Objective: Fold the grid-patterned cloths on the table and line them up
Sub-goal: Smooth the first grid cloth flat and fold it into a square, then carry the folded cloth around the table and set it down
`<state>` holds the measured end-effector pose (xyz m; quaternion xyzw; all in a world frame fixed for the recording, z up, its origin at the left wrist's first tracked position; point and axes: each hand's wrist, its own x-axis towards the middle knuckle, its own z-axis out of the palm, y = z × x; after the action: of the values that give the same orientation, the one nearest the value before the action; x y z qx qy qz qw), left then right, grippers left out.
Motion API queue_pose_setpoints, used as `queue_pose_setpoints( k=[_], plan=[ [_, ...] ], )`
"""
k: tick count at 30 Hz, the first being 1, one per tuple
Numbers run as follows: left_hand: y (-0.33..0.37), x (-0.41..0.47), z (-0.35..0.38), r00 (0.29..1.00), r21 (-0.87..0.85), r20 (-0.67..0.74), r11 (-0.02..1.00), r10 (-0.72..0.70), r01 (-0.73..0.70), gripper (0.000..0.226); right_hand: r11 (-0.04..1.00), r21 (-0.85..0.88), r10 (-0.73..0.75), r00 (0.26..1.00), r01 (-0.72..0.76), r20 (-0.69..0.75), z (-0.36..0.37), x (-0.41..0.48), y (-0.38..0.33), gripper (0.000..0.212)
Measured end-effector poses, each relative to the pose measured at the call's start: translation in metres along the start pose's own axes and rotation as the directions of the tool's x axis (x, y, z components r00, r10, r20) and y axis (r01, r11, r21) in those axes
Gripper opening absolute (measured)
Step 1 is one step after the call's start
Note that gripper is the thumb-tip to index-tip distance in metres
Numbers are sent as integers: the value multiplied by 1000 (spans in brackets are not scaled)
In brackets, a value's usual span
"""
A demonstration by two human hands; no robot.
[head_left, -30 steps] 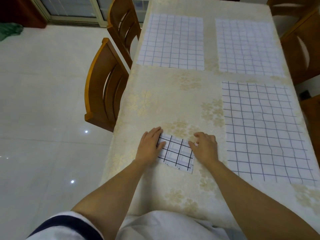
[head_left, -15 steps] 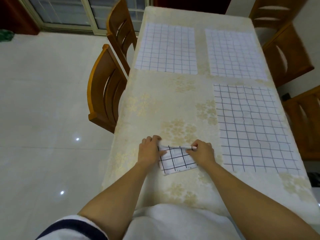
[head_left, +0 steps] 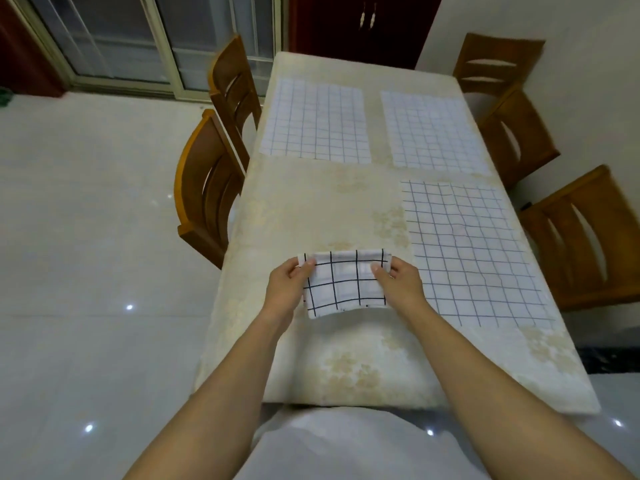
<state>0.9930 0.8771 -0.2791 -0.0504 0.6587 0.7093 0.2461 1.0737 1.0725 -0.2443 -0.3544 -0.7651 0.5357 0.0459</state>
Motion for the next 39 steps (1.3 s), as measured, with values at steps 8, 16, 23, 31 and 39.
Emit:
queue_pose_setpoints(
  k=[8,16,23,31,39],
  plan=[
    [27,-91,5,998,32,-26,997,65,-64,21,973,155,-181,981,170,64,-14,-59,-12,21],
    [39,-200,-39,987,264,13,952,158,-156,24,950,227,-234,970,213,69,16,-144,17,15],
    [46,-223,-92,971,381,-111,911,213,-157,22,930,232,-308,949,285,69,53,-195,-13,19],
    [39,-252,-228,938,333,-218,924,269,-188,26,933,226,-317,938,282,139,166,-260,-60,9],
    [52,-285,-418,886,276,-353,938,302,-210,33,920,166,-388,887,355,253,328,-337,-124,17]
  ],
)
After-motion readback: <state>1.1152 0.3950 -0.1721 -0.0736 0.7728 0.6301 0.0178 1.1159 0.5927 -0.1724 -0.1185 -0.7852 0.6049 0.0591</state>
